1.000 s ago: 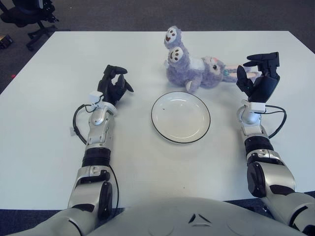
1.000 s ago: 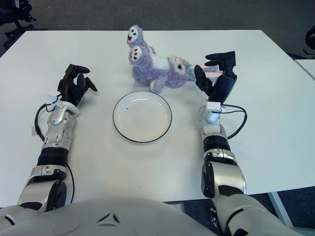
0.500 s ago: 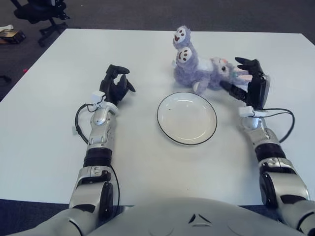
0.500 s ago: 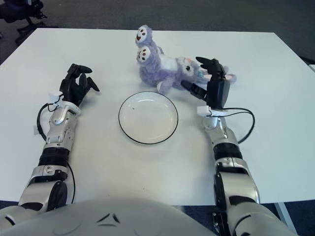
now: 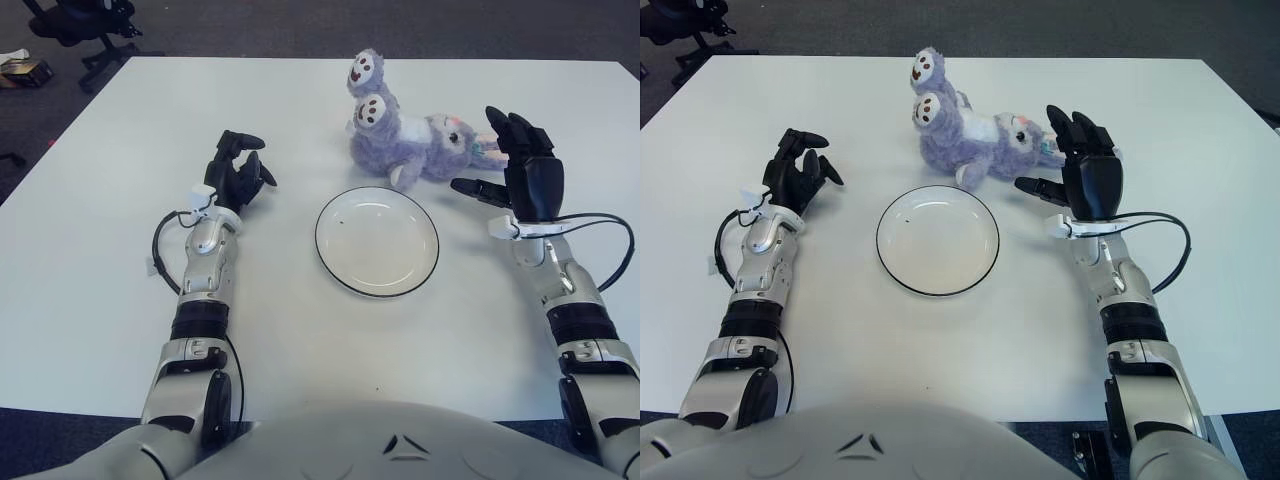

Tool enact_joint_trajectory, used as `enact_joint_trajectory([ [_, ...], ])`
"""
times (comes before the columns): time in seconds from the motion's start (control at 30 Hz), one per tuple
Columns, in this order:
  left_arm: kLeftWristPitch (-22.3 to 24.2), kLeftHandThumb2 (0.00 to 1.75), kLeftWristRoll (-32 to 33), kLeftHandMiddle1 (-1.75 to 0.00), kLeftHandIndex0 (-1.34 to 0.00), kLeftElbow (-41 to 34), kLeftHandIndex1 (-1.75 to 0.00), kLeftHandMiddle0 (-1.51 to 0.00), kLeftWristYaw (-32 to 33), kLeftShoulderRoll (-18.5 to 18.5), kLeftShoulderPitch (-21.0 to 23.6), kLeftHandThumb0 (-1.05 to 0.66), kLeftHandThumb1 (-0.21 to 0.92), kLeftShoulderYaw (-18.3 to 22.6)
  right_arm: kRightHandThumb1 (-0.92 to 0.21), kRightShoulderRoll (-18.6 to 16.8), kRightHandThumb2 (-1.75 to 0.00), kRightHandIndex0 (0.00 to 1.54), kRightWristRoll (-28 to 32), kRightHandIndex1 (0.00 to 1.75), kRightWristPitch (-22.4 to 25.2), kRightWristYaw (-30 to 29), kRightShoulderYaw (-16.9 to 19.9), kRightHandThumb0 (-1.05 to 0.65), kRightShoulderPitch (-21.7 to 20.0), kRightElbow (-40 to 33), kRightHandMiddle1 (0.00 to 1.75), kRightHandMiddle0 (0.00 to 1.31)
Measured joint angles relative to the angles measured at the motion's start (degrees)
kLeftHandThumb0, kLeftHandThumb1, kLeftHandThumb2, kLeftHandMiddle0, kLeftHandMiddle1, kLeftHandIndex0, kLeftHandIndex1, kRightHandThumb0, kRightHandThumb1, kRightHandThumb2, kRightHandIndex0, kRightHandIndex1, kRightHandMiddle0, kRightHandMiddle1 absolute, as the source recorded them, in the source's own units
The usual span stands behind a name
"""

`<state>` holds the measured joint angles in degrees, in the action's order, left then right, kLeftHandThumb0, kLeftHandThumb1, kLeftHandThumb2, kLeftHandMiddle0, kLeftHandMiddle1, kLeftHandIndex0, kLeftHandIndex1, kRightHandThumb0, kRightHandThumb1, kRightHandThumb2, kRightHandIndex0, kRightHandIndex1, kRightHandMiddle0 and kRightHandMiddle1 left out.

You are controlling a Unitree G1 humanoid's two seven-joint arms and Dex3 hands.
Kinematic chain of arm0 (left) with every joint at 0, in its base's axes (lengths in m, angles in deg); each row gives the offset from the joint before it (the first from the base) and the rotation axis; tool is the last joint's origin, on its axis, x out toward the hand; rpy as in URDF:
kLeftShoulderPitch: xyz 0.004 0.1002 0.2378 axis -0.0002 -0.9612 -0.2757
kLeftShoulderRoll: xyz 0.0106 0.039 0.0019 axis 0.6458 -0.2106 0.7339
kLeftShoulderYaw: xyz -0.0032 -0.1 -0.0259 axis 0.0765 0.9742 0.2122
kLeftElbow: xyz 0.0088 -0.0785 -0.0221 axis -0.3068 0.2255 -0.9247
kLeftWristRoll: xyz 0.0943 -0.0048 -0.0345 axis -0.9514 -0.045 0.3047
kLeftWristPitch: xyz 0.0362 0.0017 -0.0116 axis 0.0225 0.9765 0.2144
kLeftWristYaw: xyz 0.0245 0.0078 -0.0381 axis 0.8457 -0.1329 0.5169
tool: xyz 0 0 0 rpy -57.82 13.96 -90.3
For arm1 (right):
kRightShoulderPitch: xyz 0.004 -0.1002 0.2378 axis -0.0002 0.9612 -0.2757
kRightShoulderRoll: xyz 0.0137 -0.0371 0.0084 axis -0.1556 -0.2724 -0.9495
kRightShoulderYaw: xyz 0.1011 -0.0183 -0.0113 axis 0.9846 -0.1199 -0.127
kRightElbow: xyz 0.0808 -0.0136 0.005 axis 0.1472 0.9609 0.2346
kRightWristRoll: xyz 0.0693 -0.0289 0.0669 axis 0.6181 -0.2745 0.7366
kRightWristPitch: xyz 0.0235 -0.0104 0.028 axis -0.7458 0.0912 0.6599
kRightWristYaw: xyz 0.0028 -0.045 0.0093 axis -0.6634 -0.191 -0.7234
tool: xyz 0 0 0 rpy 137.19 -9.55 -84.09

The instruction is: Put the doll into the plate.

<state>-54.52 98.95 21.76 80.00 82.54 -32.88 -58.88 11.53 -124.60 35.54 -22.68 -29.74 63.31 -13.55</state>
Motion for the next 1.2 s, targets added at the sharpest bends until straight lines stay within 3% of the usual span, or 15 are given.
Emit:
enact_joint_trajectory([
  [0.63,0.3,0.64,-0.7,-1.75,-0.26,-0.5,-1.75,-0.79,0.9,-0.3,-0.1,-0.36,0.83,-0.1,-0.91,2.0,0.00,0.19,1.1,0.00,2.5,4.2,-0.8,-0.88,-1.5,-1.4,0.01,0.17],
  [0.87,1.3,0.66,-1.3,-1.75,-0.27,-0.5,-1.75,-0.77,1.9,-0.5,-0.2,-0.36,0.81,-0.2,-0.90,4.8,0.00,0.15,1.2,0.00,8.7,14.6,-0.7,-0.88,-2.9,-9.0,0.02,0.19],
  [1.07,1.4,0.66,-1.3,-1.75,-0.27,-0.6,-1.75,-0.77,2.0,-0.6,-0.1,-0.36,0.81,-0.2,-0.90,5.7,0.00,0.14,1.6,0.00,10.2,16.4,-0.2,-0.88,-5.0,-12.1,0.02,0.21],
  [1.2,1.7,0.67,-1.3,-1.75,-0.28,-0.6,-1.75,-0.77,2.4,-0.7,-0.1,-0.36,0.80,-0.2,-0.91,6.1,0.00,0.15,3.9,0.00,11.2,22.8,-1.2,-0.89,-6.5,-12.4,0.03,0.22],
])
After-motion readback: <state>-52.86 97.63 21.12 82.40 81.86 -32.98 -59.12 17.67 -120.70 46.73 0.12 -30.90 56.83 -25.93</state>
